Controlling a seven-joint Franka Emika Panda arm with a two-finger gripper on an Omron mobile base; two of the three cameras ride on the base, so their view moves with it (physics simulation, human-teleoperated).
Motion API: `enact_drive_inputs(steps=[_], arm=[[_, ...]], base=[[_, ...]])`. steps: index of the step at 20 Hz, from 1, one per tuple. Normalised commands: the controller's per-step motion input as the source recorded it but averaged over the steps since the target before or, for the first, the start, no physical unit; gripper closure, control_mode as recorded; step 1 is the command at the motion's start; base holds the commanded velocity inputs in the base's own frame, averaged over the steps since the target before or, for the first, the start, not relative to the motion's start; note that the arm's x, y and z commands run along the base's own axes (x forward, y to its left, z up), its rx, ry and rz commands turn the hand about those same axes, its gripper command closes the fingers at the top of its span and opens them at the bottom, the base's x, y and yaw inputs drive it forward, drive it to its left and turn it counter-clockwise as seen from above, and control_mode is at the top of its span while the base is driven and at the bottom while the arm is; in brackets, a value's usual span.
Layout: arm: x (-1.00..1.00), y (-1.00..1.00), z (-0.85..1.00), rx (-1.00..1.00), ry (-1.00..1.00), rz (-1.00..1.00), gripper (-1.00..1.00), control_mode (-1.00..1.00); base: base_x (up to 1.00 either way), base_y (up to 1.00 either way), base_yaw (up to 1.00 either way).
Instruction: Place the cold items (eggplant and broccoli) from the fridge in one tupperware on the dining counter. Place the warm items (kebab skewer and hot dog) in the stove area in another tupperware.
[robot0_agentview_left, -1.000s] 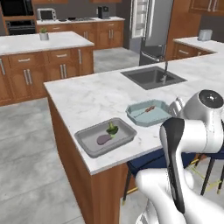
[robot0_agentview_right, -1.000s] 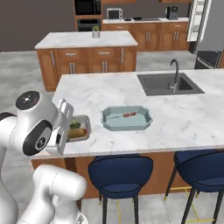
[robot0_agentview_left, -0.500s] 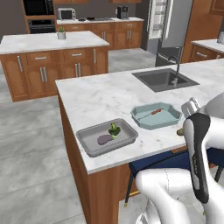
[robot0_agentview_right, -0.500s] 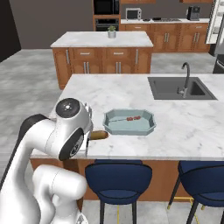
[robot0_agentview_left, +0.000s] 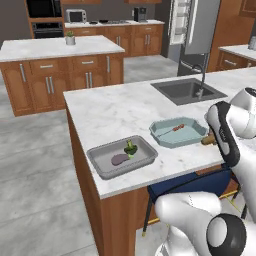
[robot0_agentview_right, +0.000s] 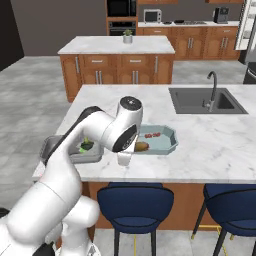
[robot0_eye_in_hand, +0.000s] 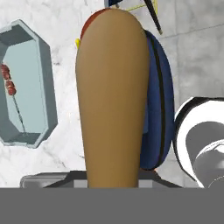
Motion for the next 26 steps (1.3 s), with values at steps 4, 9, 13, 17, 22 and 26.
enact_drive_inputs(steps=[4,9,13,17,22,26], arm=[[1.0,0.09,-0.58,-0.05,0.28,0.13,1.0,-1.0],[1.0,0.1,-0.26,-0.01,0.02,0.08,1.0,-1.0],[1.0,0.0,-0.33,0.0,0.0,0.04,1.0,-1.0],[1.0,0.0,-0.73,0.0,0.0,0.05,1.0,-1.0],[0.94,-0.08,-0.76,0.0,-0.05,0.04,1.0,-1.0],[0.89,-0.44,-0.51,0.0,-0.04,0.01,1.0,-1.0]], base=[[0.0,0.0,0.0],[0.0,0.0,0.0],[0.0,0.0,0.0],[0.0,0.0,0.0],[0.0,0.0,0.0],[0.0,0.0,0.0]])
